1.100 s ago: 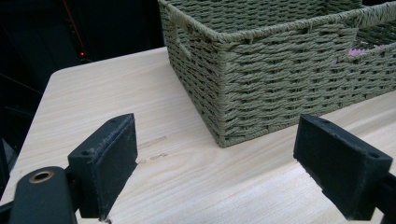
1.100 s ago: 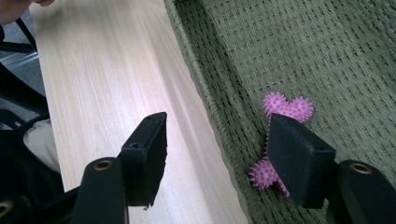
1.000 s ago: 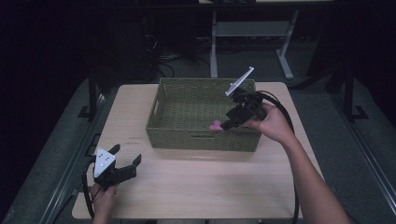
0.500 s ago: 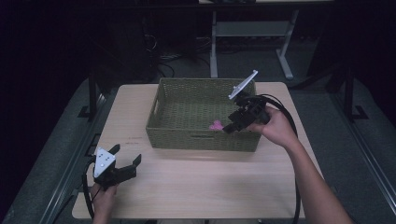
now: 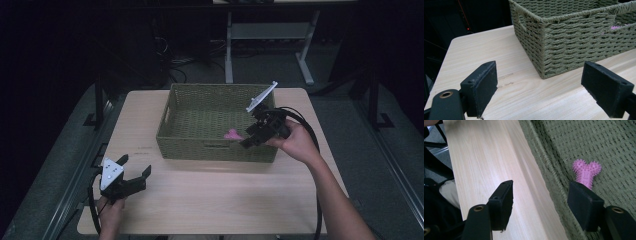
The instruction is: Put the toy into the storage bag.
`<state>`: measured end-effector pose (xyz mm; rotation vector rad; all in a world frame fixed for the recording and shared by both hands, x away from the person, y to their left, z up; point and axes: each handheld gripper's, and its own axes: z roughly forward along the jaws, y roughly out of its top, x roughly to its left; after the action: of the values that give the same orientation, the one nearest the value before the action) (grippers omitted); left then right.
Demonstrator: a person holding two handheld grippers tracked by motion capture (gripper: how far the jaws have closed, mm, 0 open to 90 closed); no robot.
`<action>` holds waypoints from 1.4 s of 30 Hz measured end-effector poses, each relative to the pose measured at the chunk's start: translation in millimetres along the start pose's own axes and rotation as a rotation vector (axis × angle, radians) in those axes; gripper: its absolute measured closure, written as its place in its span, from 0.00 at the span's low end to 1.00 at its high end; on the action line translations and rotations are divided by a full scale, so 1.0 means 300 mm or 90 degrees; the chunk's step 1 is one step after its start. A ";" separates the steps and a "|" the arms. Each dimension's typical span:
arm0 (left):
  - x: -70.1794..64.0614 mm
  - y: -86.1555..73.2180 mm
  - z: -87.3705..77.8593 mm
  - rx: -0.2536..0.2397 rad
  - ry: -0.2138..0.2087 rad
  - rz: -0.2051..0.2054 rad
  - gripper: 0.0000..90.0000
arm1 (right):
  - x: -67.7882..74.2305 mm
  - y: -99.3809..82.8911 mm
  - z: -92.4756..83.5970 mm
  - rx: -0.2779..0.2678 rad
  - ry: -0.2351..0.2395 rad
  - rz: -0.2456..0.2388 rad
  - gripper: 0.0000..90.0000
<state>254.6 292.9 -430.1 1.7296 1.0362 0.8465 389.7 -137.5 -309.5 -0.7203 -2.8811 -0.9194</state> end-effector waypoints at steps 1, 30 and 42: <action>0.000 0.000 0.000 0.000 0.000 0.000 0.14 | 0.002 -0.003 0.001 -0.001 0.001 -0.001 0.41; -0.001 0.000 0.002 0.002 -0.001 -0.001 0.14 | 0.074 -0.105 0.028 -0.017 0.006 -0.008 0.38; -0.003 0.000 0.003 0.003 -0.003 0.000 0.14 | 0.098 -0.174 0.039 -0.025 0.005 -0.006 0.36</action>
<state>255.1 291.7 -430.4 1.7353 1.0360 0.8408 341.7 -156.2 -342.5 -0.7051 -2.8697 -0.9806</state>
